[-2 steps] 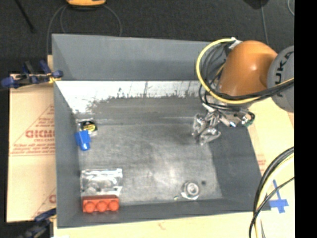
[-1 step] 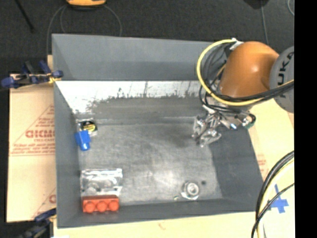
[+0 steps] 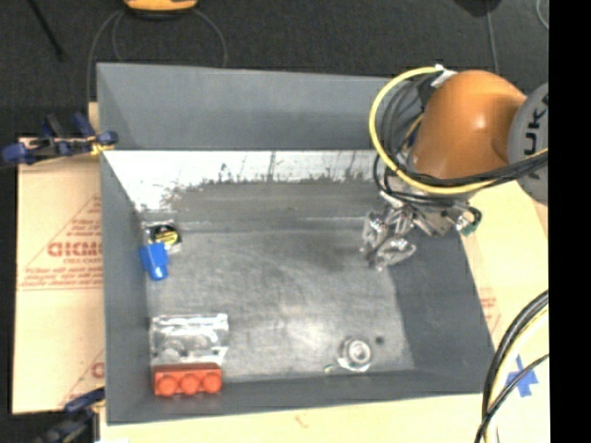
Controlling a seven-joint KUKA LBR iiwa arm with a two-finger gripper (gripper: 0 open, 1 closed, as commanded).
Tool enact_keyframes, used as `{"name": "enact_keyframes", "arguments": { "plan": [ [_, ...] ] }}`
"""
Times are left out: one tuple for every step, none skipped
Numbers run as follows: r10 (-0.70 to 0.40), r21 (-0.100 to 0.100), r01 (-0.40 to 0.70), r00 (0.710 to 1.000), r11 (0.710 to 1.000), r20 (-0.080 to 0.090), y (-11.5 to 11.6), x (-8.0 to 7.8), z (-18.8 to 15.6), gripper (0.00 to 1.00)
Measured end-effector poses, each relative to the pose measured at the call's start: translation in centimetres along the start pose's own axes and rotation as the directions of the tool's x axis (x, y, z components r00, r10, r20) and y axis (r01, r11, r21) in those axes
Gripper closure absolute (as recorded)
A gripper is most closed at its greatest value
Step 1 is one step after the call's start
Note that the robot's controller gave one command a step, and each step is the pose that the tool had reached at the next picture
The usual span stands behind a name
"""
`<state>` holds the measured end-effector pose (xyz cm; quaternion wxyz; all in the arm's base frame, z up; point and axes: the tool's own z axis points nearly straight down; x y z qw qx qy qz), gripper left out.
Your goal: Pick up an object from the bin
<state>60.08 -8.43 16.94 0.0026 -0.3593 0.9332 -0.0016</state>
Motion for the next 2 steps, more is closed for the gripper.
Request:
{"name": "enact_keyframes", "arguments": {
  "plan": [
    [-0.193, 0.0, 0.193, 0.981, 0.981, 0.0, -0.6, 0.0, -0.2, 1.0],
    [-0.116, -0.005, 0.116, 0.993, 0.993, 0.0, 7.7, 4.6, -4.2, 1.0]
  ]
}}
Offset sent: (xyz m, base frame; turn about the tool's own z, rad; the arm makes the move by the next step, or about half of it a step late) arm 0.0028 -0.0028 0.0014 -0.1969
